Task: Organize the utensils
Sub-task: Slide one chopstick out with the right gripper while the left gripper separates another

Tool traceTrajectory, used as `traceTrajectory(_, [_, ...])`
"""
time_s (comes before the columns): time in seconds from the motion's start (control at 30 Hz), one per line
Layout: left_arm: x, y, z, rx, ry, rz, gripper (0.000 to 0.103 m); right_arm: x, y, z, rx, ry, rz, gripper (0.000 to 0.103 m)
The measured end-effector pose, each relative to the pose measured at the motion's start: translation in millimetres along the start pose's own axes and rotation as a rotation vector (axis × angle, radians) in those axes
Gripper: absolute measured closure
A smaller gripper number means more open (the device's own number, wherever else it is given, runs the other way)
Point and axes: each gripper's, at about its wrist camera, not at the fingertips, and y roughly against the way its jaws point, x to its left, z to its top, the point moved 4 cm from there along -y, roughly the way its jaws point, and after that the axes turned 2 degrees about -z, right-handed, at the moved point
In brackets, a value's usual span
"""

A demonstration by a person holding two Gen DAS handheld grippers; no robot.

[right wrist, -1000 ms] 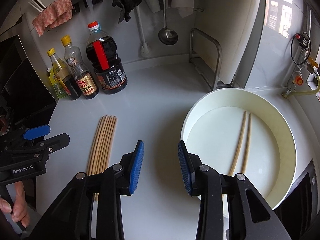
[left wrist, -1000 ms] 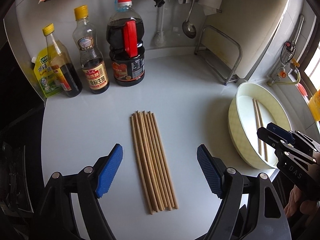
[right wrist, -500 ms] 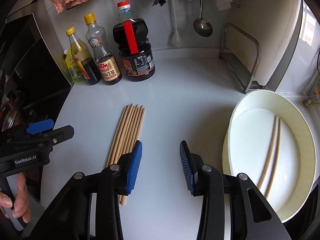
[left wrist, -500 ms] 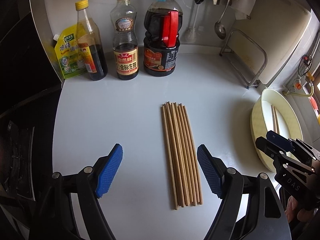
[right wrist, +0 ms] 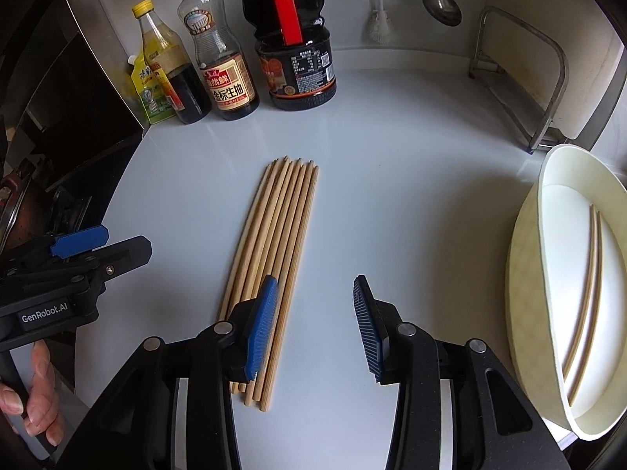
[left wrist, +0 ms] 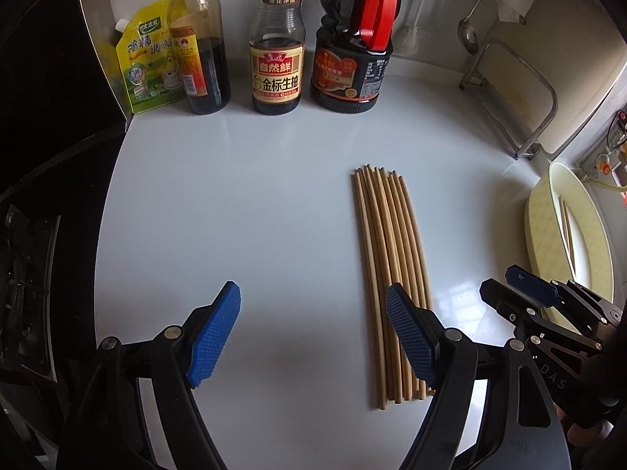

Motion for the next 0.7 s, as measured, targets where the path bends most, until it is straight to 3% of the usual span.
traceTrajectory(0.7, [3,-50,-9,0.048,-0.025,-0.017,0.021,2,-53,-12,0.043,-0.058,-0.043,0.054])
